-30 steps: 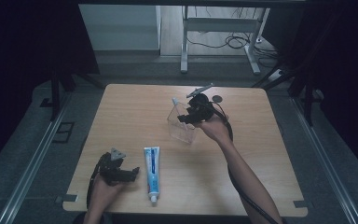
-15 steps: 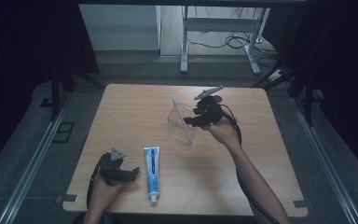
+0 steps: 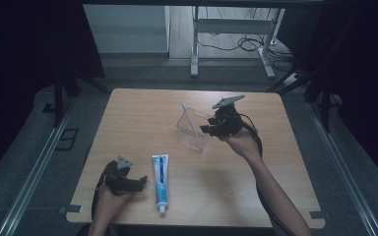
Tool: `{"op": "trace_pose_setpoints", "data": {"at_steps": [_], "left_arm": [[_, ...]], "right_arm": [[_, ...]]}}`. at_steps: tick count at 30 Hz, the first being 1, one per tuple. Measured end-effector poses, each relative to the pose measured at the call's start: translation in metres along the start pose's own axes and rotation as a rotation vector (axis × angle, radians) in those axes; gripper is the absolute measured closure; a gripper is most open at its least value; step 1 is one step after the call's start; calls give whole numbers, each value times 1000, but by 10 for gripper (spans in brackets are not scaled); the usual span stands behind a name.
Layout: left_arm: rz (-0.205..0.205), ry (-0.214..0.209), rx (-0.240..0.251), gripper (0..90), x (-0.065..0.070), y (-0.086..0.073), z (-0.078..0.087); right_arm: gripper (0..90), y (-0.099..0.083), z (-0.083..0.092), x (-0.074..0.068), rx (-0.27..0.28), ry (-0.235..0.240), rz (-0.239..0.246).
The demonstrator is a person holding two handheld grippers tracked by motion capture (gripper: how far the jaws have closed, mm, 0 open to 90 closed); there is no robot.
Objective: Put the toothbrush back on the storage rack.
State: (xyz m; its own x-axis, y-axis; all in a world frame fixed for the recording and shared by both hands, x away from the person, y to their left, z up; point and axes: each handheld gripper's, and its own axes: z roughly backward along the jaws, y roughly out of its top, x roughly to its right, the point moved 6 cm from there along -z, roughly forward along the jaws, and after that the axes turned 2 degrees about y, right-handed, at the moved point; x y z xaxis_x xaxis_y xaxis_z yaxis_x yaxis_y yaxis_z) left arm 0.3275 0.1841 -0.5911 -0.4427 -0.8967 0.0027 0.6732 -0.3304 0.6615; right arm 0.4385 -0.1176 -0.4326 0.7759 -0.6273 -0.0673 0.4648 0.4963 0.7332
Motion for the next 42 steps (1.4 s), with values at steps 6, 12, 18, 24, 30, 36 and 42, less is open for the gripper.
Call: {"op": "trace_pose_setpoints", "data": {"at_steps": [6, 12, 18, 24, 30, 36, 42], "left_arm": [[-2, 0, 0, 4, 0, 0, 0], [-5, 0, 0, 4, 0, 0, 0], [-5, 0, 1, 4, 0, 0, 0], [-5, 0, 0, 4, 0, 0, 0], [-5, 0, 0, 4, 0, 0, 0], [-6, 0, 0, 4, 0, 0, 0], [1, 0, 2, 4, 0, 0, 0]], "right_arm": [[431, -13, 4, -1, 5, 3, 10], [397, -25, 6, 1, 7, -3, 17], [363, -33, 10, 0, 4, 2, 27], [347, -44, 11, -2, -2, 0, 44], [331, -54, 10, 1, 16, 7, 14], [308, -67, 10, 3, 36, -6, 3], [245, -80, 10, -1, 30, -27, 29]]}}
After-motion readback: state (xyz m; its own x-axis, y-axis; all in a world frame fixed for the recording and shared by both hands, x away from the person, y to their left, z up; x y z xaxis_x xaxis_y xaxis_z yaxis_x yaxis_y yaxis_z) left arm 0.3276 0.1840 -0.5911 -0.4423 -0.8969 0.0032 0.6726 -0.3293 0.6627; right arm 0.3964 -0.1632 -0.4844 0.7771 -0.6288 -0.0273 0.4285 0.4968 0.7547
